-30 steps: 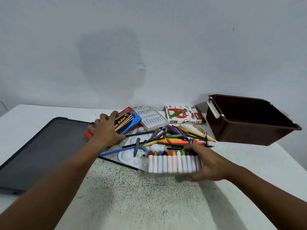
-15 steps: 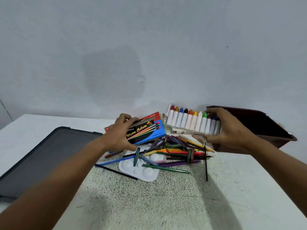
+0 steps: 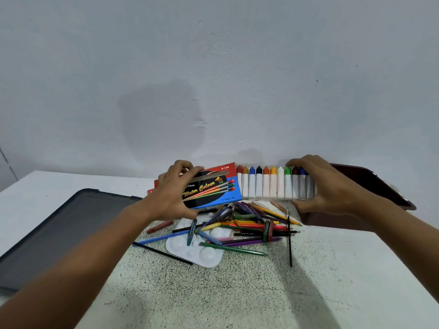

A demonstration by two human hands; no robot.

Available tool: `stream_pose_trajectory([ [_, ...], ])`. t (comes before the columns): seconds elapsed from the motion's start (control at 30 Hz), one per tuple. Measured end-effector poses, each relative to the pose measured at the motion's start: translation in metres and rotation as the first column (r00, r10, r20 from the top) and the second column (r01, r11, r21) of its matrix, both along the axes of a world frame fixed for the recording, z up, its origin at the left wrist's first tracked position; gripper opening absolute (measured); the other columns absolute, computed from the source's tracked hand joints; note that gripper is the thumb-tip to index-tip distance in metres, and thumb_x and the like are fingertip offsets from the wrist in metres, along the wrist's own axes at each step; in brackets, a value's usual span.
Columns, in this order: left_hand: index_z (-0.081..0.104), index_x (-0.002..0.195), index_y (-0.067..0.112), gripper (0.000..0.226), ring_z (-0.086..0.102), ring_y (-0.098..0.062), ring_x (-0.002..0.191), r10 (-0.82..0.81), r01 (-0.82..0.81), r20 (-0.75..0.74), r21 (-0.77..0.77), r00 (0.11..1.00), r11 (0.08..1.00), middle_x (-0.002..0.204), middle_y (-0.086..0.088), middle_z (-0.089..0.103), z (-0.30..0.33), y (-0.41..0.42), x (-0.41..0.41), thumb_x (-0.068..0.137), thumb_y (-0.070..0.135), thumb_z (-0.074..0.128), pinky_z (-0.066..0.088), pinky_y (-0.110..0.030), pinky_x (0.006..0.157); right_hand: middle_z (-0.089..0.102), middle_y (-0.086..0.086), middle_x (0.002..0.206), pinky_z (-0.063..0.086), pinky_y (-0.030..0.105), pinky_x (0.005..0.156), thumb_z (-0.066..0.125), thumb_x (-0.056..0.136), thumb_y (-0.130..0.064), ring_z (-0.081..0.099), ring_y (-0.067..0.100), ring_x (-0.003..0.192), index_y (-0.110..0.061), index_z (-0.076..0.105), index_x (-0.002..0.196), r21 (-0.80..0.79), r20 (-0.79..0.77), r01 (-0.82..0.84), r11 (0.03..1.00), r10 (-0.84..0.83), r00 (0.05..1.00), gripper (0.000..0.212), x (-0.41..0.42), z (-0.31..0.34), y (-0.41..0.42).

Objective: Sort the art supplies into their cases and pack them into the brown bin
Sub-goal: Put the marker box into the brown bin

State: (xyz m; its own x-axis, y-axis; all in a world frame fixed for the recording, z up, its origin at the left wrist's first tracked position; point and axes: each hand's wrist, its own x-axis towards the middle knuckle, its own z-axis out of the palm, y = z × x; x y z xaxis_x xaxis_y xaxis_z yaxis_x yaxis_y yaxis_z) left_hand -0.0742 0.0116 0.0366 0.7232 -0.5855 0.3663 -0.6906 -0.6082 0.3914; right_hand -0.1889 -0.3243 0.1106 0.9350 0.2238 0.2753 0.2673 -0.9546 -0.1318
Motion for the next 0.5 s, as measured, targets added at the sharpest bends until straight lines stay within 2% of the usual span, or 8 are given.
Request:
stream_pose_trajectory([
  [0.27, 0.031, 0.143, 0.031, 0.1, 0.027, -0.012, 0.123, 0.022, -0.023, 0.087, 0.014, 0.996, 1.0, 0.132, 0.005, 0.027, 0.007, 0.0, -0.01, 0.051, 0.05, 0.068, 0.014, -0.027, 0.099, 0.038, -0.014, 0.119, 0.038, 0.031, 0.097, 0.061, 0.061, -0.074, 0.037, 0.01, 0.113, -0.022, 0.039, 0.139, -0.042, 0.047, -0.054, 0.998, 0.056, 0.997, 0.096, -0.007, 0.007, -0.001],
  [0.4, 0.03, 0.145, 0.027, 0.102, 0.023, -0.013, 0.129, -0.035, 0.023, 0.179, 0.067, 0.983, 0.998, 0.136, 0.003, 0.034, 0.014, -0.013, -0.019, 0.052, 0.063, 0.053, 0.011, -0.029, 0.101, 0.044, -0.007, 0.124, 0.033, 0.03, 0.099, 0.081, 0.068, -0.044, 0.036, 0.011, 0.114, -0.02, 0.041, 0.139, -0.058, 0.069, -0.111, 0.992, 0.115, 0.991, 0.085, -0.003, 0.001, 0.01],
  [0.5, 0.03, 0.145, 0.025, 0.103, 0.023, -0.013, 0.129, -0.024, 0.011, 0.215, 0.062, 0.976, 0.998, 0.136, 0.003, 0.035, 0.016, -0.024, -0.024, 0.053, 0.064, 0.052, 0.011, -0.029, 0.1, 0.046, -0.002, 0.129, 0.03, 0.035, 0.101, 0.072, 0.068, -0.055, 0.033, 0.014, 0.119, -0.022, 0.041, 0.141, -0.096, 0.139, -0.103, 0.99, 0.116, 0.984, 0.086, 0.0, -0.004, 0.024],
])
